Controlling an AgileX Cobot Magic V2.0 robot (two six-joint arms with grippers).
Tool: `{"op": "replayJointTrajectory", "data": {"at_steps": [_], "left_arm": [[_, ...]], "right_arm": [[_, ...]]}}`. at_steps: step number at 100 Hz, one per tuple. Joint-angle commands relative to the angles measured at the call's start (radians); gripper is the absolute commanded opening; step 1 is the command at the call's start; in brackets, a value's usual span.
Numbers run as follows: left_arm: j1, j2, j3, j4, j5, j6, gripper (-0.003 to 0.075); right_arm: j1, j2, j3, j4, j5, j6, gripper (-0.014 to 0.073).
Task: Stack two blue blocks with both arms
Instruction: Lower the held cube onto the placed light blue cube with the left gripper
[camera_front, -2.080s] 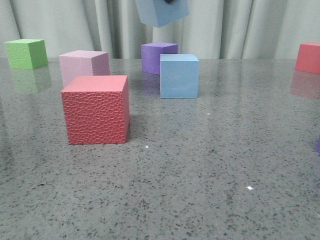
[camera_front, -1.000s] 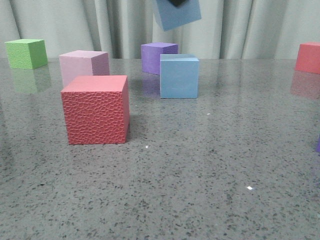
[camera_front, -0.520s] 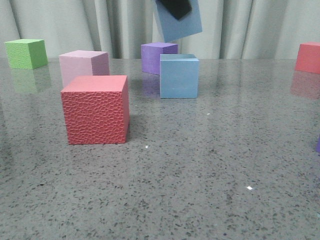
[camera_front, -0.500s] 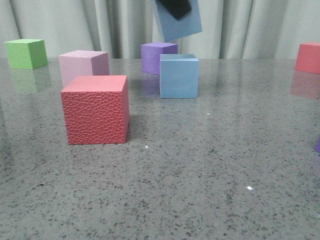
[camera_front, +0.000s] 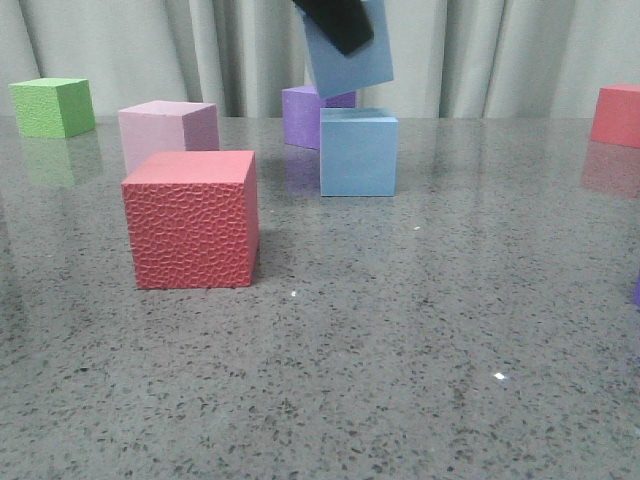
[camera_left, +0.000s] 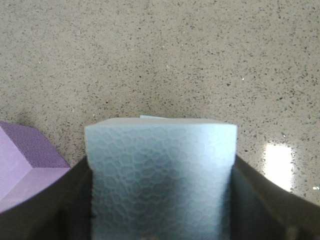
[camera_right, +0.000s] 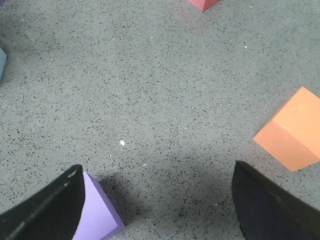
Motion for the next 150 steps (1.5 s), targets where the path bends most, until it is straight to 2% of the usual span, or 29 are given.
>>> {"op": "replayJointTrajectory", "data": {"at_steps": [1,150], "left_arm": [[-0.009,-0.057,-0.025,-0.035,0.022,0.002,0.0219],[-0.032,-0.029,-0.023,-0.013,0.022,0.039,0.022]], "right_arm": [[-0.004,-0.008,-0.023,-0.018,-0.07,-0.005,0.0598],[-0.004,-0.008,-0.023,-0.018,-0.07,-0.005,0.0598]]}}
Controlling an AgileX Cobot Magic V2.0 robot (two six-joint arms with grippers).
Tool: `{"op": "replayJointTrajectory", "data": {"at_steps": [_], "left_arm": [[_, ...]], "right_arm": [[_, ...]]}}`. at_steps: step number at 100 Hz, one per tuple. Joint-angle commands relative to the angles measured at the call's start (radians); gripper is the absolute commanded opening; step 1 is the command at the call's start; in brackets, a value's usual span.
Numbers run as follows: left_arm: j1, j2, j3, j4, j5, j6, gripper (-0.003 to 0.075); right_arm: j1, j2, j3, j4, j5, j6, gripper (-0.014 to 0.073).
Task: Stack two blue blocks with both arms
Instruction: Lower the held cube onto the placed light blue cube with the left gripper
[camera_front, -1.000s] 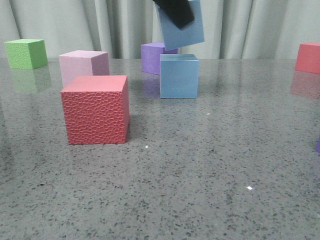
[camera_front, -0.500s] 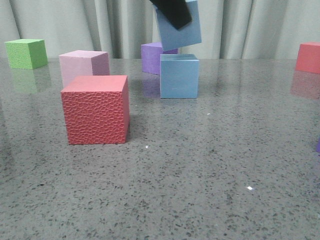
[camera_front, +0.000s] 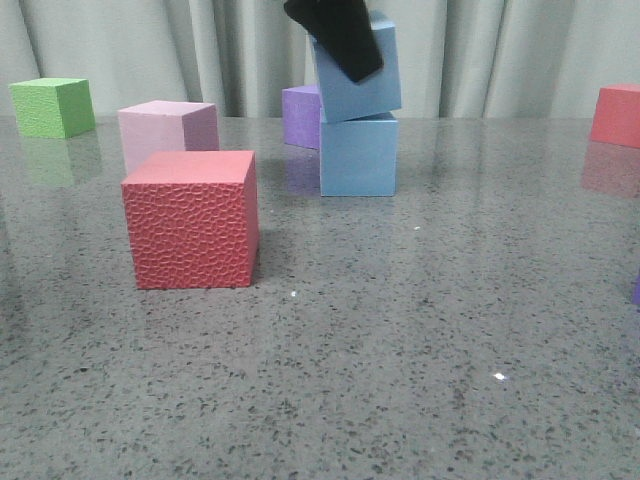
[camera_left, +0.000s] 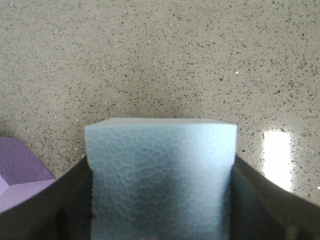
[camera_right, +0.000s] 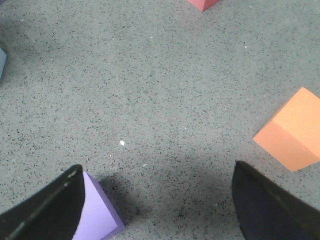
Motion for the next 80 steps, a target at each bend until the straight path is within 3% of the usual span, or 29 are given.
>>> {"op": "replayJointTrajectory", "data": {"at_steps": [1,71,80], "left_arm": [[-0.007,-0.061,-0.023,-0.034,0.022,0.007,0.022],[-0.007,-0.061,-0.023,-0.007,0.022,0.021,0.0225],[-0.007,-0.061,-0.023,-0.007,0.022,0.021,0.026]], "right_arm": [[-0.004,-0.008,-0.023,-0.018,-0.07,-0.005,0.0598],[-0.004,-0.007,-0.023,-0.018,-0.077,-0.005,0.0598],[-0.004,-0.007,-0.023,-0.018,-0.077,-0.005,0.0598]]}}
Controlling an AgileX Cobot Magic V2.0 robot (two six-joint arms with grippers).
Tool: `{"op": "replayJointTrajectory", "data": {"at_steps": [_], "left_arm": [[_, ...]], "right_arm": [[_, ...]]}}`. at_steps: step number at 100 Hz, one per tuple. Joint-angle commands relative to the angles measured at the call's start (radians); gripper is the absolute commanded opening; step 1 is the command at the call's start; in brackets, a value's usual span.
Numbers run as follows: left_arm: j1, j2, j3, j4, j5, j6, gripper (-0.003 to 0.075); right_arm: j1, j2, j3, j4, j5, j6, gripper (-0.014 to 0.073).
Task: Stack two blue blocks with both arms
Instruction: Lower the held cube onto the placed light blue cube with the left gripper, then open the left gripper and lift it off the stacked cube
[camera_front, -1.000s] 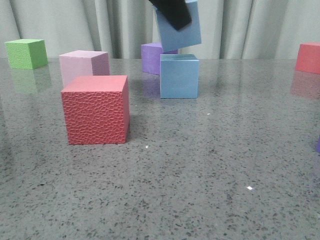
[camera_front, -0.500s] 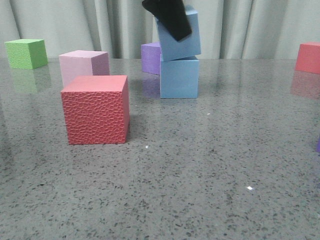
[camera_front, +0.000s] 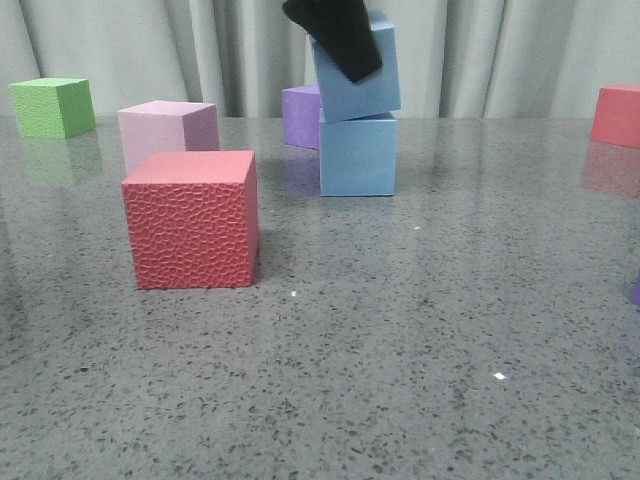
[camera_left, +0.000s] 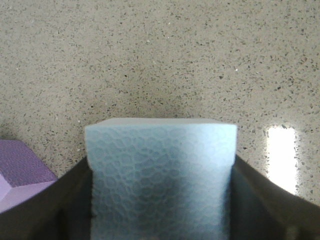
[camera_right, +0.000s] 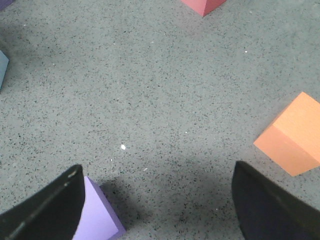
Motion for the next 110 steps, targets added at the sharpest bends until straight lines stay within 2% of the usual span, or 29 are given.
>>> {"op": "replayJointTrajectory", "data": {"at_steps": [1,20,31,66,110], "left_arm": [[-0.007,-0.061,-0.023,-0.014,0.022,0.001,0.0271],[-0.007,-0.061,-0.023,-0.014,0.022,0.001,0.0477],[-0.007,-0.061,-0.023,-0.017,0.022,0.001,0.0543],[-0.007,-0.061,-0.027,-0.021,0.018,0.001,0.0614],[-0.007,-0.13,-0.027,-0.014,0.017,-0.057,0.0613]], "right_arm": [[-0.004,-0.007,-0.023,-0.018,-0.063,-0.005,0.0598],[-0.004,-0.007,-0.023,-0.018,-0.063,-0.005,0.0598],[-0.004,-0.007,-0.023,-0.018,-0.063,-0.005,0.0598],[-0.004,-0.007,-0.023,-0.018,-0.063,-0.005,0.0598],[-0.004,-0.007,-0.023,-0.018,-0.062,-0.005,0.0598]]}}
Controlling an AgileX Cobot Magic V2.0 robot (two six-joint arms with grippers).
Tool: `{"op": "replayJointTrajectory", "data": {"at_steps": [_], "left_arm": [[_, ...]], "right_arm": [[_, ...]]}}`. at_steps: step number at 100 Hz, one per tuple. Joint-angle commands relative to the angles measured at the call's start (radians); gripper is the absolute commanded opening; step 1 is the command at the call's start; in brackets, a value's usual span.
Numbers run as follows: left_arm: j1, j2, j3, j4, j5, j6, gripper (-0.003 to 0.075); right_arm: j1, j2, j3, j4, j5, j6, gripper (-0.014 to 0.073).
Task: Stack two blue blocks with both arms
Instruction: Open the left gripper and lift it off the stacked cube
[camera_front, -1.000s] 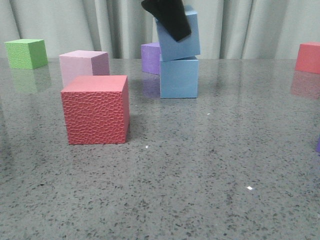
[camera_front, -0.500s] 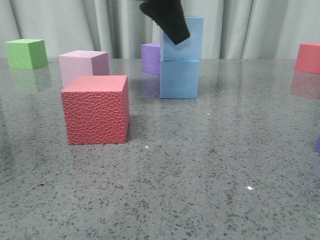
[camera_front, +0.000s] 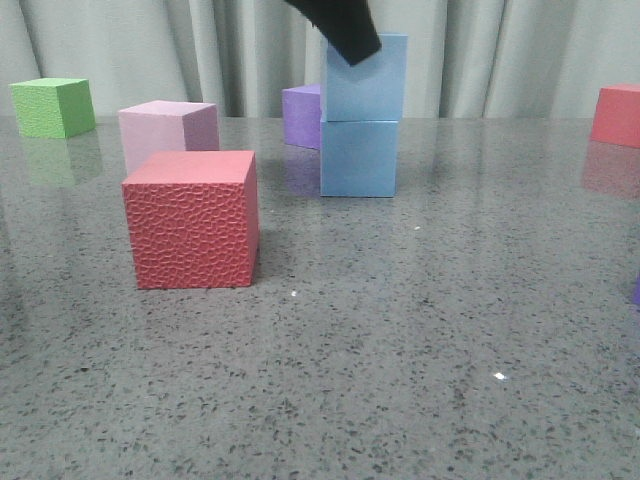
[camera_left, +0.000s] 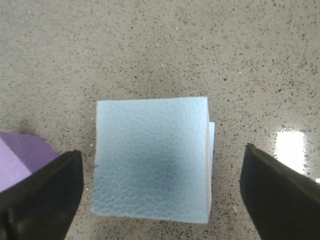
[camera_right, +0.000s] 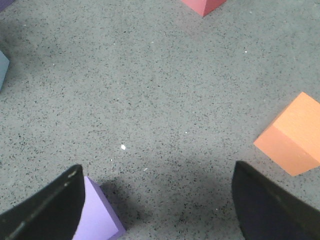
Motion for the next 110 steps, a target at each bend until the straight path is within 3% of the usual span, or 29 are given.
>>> {"op": "replayJointTrajectory", "data": {"at_steps": [1,46,68,110], "left_arm": [[-0.007,-0.092,-0.027,-0.029,0.017,-0.043,0.0613],[0.008,-0.226,-0.027,0.147,-0.023,-0.341,0.0611],[0.126,-0.271,-0.027,0.145,-0.147,-0.55,0.061],[0.37,-0.338,-0.024,0.143,-0.079,-0.72,0.0608]], "right_arm": [[-0.004,-0.007,-0.023,-0.018,-0.062,-0.005,0.0598],[-0.004,-0.007,-0.023,-0.018,-0.062,-0.005,0.0598],[-0.004,-0.007,-0.023,-0.031,-0.062,-0.005,0.0598],[-0.004,-0.007,-0.023,-0.032,-0.062,-0.005,0.0598]]}}
